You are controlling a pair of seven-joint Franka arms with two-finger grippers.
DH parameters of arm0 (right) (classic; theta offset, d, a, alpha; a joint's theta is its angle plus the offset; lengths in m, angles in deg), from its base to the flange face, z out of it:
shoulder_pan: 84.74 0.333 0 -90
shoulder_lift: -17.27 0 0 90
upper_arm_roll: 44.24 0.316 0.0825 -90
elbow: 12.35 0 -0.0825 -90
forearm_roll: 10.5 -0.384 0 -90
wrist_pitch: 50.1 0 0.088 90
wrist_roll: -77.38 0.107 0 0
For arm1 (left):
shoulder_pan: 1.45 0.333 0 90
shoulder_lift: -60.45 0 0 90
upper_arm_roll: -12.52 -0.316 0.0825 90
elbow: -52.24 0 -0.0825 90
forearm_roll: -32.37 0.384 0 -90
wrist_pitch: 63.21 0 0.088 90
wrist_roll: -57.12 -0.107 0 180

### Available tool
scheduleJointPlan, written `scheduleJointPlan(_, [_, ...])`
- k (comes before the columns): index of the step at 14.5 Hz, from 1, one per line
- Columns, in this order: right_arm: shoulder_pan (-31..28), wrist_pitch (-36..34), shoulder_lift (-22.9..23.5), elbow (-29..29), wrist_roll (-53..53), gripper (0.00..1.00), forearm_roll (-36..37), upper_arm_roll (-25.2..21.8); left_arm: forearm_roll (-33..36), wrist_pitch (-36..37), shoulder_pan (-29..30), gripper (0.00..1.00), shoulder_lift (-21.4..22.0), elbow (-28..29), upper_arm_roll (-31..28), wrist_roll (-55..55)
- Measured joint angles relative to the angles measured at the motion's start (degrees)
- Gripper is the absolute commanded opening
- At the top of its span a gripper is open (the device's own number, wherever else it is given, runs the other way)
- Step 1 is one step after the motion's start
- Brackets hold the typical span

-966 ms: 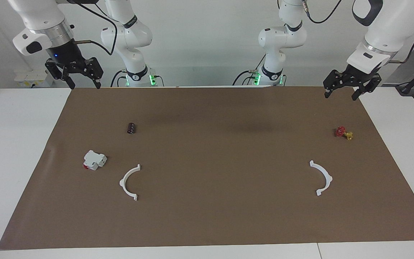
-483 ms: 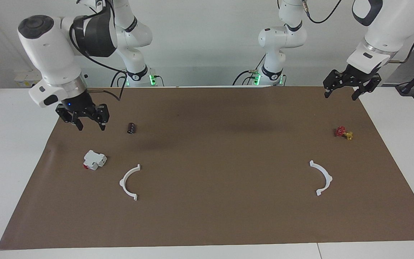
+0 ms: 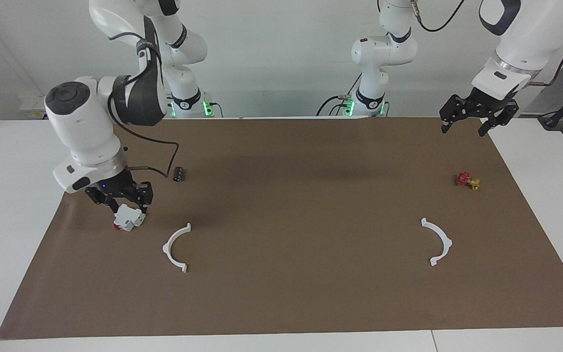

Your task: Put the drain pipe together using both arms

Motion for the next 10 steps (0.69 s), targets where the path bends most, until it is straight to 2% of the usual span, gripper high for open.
scheduleJointPlan(4, [-0.01, 4.75, 5.16, -0.03, 0.01, 0.70, -0.70, 0.02, 0.00, -0.12, 0.02, 1.00, 0.87, 2.07, -0.05, 0.00])
scheduleJointPlan(10, [0.53, 6.30, 7.19, 0.28, 0.02, 0.69, -4.39, 0.52, 0.00, -1.38, 4.27, 1.00, 2.02, 4.26, -0.57, 0.05])
